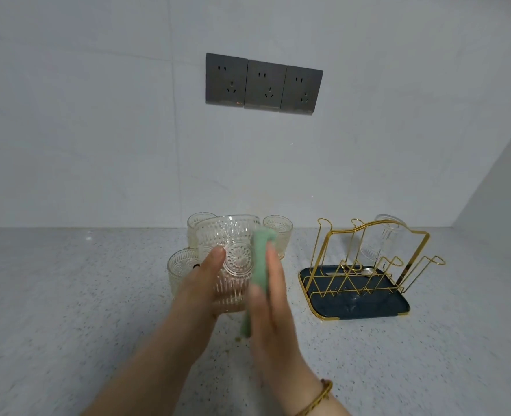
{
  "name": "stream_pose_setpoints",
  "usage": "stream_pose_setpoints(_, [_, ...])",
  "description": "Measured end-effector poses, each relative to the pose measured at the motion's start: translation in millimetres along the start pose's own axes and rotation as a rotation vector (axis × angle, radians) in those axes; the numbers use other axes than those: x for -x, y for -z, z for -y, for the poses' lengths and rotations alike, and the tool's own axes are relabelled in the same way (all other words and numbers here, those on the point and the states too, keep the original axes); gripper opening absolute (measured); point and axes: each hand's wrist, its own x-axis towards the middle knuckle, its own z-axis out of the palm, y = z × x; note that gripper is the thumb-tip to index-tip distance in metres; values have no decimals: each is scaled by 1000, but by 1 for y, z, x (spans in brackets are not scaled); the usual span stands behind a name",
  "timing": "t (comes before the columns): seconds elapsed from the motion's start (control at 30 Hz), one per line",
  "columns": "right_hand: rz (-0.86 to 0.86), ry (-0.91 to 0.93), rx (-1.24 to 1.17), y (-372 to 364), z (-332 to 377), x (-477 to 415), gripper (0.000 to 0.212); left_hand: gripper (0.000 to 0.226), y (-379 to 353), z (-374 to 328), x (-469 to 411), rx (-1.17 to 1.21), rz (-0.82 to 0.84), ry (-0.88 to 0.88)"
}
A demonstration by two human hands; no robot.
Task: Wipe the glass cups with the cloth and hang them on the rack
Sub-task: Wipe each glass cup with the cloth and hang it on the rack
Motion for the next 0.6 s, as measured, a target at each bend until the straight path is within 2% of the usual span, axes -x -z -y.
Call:
stream_pose_setpoints(0.07, [34,-148,-213,12,0,-9,46,68,-2,5,-2,-98,-54,23])
stream_pose_setpoints(0.2, [-25,-166,-247,21,6,-6,46,112,-8,3,-1,-215,-114,104])
stream_pose_setpoints(0.23, [-34,-155,-233,22,9,-4,50,108,-11,0,0,-245,-120,98])
stream_pose_setpoints(0.33, [-82,-133,-185,23,8,-6,44,58,-12,1,-3,-213,-192,25])
stream_pose_setpoints(0.4, [-92,-103,-65,22,7,-9,45,59,-12,6,-3,-143,-209,53])
stream_pose_setpoints(0.47, [-89,-36,165,17,4,-8,44,61,-14,12,-1,-112,-159,56])
stream_pose_setpoints(0.53, [-114,128,418,10,2,-6,44,49,-14,14,2,-26,-75,74])
stream_pose_setpoints(0.6, [-173,309,562,2,-2,-4,48,42,-11,14,3,67,26,80])
